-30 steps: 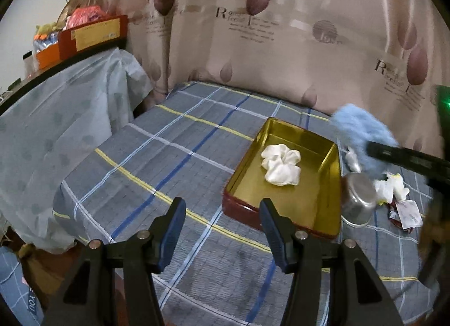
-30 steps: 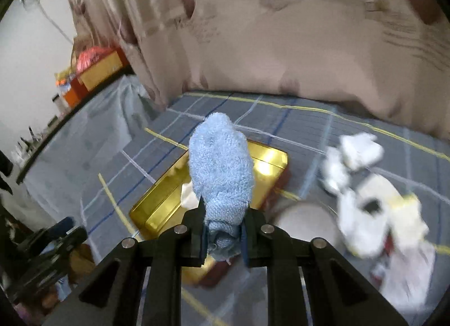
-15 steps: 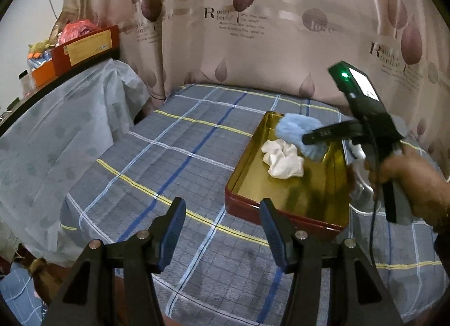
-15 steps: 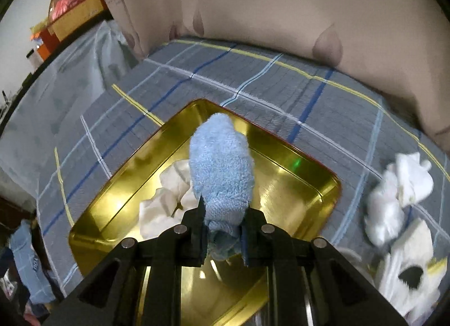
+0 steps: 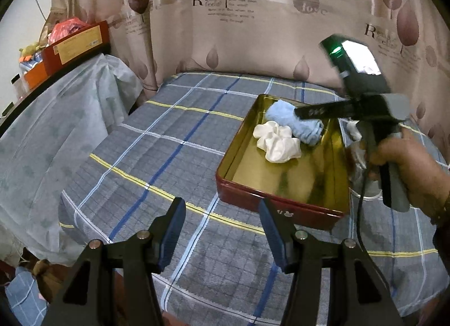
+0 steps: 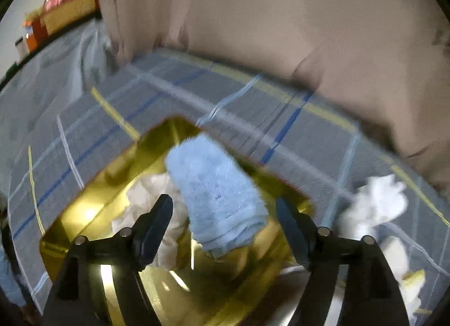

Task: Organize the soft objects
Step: 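Grasp the blue towel with the right gripper and drop it into the tray, then grasp the fluffy white slipper with the left gripper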

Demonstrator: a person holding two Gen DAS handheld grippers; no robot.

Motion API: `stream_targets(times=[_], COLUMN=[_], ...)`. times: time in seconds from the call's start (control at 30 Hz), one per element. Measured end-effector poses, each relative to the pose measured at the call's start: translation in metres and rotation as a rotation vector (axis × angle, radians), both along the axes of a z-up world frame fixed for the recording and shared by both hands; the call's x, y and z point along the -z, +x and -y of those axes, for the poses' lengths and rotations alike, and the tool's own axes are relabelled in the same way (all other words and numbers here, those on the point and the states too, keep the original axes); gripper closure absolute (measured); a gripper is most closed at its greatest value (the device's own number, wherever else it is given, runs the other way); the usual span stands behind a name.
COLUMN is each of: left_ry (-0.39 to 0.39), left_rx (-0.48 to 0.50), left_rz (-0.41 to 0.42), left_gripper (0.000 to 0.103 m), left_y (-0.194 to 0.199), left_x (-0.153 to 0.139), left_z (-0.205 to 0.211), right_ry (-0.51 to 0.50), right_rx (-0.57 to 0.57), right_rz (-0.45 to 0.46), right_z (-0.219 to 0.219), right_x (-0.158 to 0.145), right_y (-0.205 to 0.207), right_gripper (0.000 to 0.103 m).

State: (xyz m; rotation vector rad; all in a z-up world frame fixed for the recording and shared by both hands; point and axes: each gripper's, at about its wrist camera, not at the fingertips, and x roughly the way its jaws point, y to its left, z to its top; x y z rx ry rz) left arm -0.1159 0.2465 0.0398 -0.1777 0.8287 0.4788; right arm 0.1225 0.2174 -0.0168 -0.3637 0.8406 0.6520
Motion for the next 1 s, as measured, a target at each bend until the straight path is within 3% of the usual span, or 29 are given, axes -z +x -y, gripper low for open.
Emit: stream_targets(times=[0.1, 0.23, 0.37, 0.47, 0.6, 0.7, 0.87, 1.0], left_ry=[0.01, 0.02, 0.026, 0.06, 0.075, 0.044, -0.058, -0.068], left_rx=[0.011, 0.032, 0.086, 0.161, 0.275, 0.365, 0.479, 0.556], left_rz=[0.001, 0.008, 0.002, 0.0, 0.005, 0.002, -0.022, -0.005], left_gripper=[0.047, 0.047, 0.047, 0.047, 0.047, 0.047, 0.047, 0.047], left_y=[-0.001, -0.003, -0.001, 0.003, 0.011, 0.024, 0.061, 0.093], left_x=[-0.003, -0.006, -0.007, -0.011, -0.017, -0.018, -0.014, -0.015], left_z=[0.006, 0.014, 0.029, 0.053, 0.089, 0.115, 0.148, 0.172], right_ry=[0.127, 0.269, 0.23, 0.176, 0.091, 0.053, 0.076, 0.085], right_rx=[0.049, 0.141, 0.278, 0.421, 0.63, 0.715, 0.792, 0.765], right_rz=[0.065, 0.187, 0.354, 0.401, 0.37, 0.333, 0.24, 0.198], right_z=[0.032, 0.105, 0.191, 0.263, 0.352, 0.392, 0.421, 0.424], right_x=[-0.025, -0.048, -0.044, -0.029, -0.003, 0.017, 0.034, 0.04], right_y=[-0.016, -0.062, -0.114, -0.129, -0.119, -0.107, -0.091, -0.089], right_gripper=[0.024, 0.015, 0.008, 0.007, 0.007, 0.007, 0.006, 0.006])
